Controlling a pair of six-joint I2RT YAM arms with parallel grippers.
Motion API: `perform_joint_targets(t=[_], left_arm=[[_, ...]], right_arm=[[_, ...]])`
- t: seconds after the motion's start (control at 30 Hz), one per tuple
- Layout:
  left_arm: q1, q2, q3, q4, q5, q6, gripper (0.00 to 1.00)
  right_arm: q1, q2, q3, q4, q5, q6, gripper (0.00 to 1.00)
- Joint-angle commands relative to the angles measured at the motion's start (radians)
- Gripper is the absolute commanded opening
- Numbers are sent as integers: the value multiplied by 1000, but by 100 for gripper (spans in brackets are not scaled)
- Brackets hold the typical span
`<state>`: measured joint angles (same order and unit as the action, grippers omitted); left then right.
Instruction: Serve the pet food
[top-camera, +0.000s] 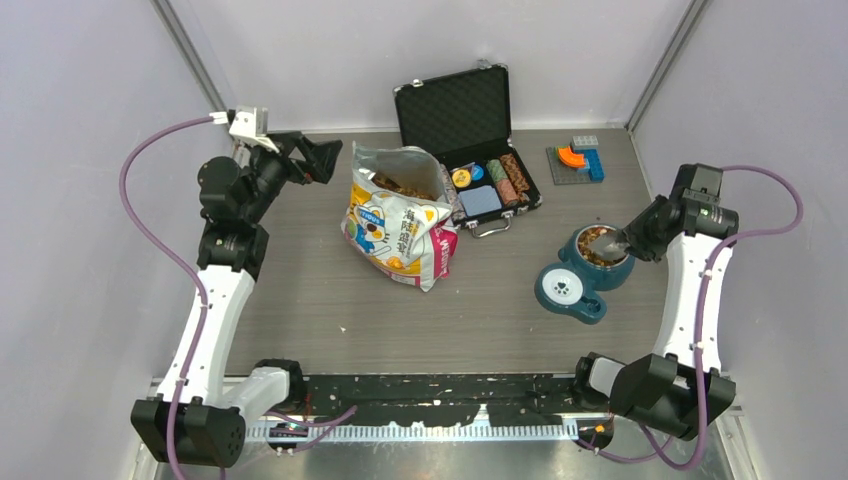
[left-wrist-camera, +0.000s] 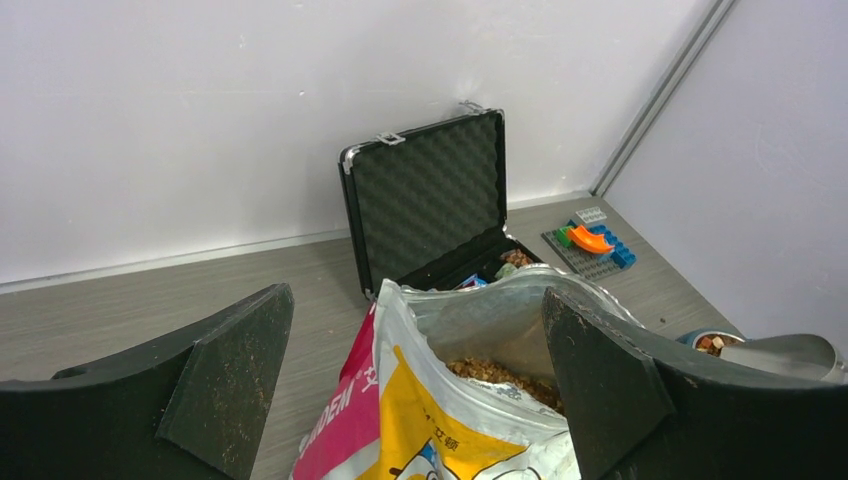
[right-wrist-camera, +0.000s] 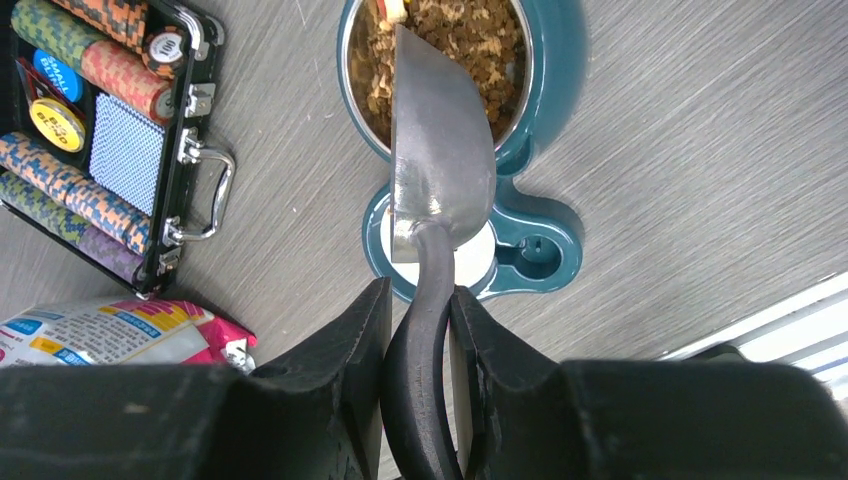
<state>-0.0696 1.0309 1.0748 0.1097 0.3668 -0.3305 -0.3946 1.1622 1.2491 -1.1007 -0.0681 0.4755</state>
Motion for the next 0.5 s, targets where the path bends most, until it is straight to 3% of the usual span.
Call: perform_joint_targets(t=[0.0,0.3,0.47], left_arm=[[7,-37,17,2,-10,27,99],[8,-32,21,12,-9,10,99],[7,-19,47,-13,-2,-13,99]], right_arm=[[1,-36,116,18,28,-16,5],[1,-150,230,-62,25,-39,5],[1,-246,199,45,-162,-41,5]])
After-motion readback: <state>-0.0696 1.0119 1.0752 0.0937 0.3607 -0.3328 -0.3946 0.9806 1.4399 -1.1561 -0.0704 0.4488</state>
